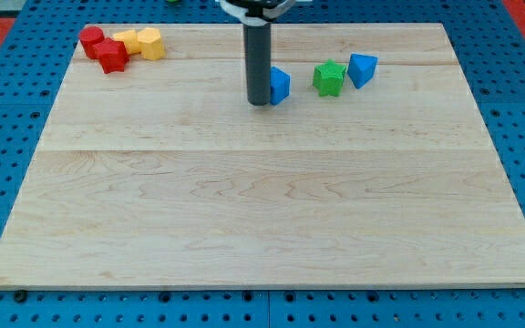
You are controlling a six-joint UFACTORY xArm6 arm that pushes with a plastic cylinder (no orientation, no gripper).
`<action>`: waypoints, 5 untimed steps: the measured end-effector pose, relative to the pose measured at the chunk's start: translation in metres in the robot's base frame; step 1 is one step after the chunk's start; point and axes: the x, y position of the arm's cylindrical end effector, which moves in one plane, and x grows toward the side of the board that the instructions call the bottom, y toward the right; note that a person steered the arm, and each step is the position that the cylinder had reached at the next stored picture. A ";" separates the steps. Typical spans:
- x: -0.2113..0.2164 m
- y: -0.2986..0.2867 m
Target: Nudge the blue cube
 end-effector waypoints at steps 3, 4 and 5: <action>0.000 0.095; -0.003 0.078; -0.014 0.077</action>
